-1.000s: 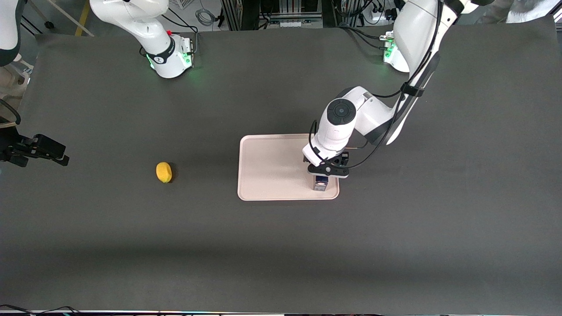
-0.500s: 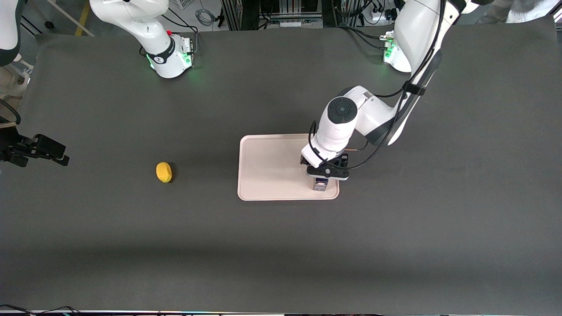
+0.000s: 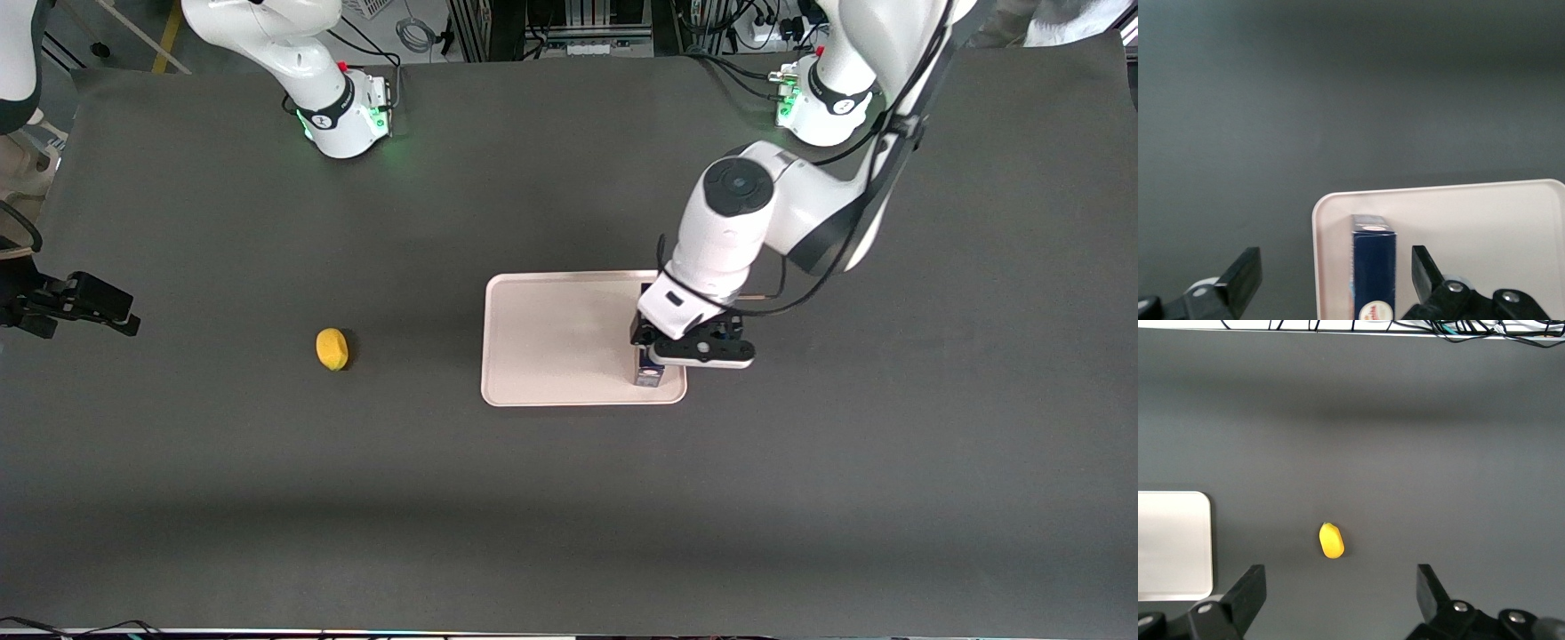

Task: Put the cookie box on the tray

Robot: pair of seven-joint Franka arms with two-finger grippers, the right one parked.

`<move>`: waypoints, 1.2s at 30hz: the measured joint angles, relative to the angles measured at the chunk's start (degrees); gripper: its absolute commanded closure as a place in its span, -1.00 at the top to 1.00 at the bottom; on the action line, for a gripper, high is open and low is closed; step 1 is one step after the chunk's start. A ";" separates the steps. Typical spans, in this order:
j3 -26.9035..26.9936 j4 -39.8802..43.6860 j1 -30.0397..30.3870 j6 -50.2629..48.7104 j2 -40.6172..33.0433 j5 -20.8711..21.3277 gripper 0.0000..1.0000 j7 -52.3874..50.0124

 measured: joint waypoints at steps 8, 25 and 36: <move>2.21 0.47 4.36 -7.51 -7.98 -3.73 1.00 5.79; 10.95 0.35 16.34 -20.11 -21.65 -9.34 1.00 28.11; 16.20 0.23 18.36 -26.21 -24.53 -11.10 1.00 37.84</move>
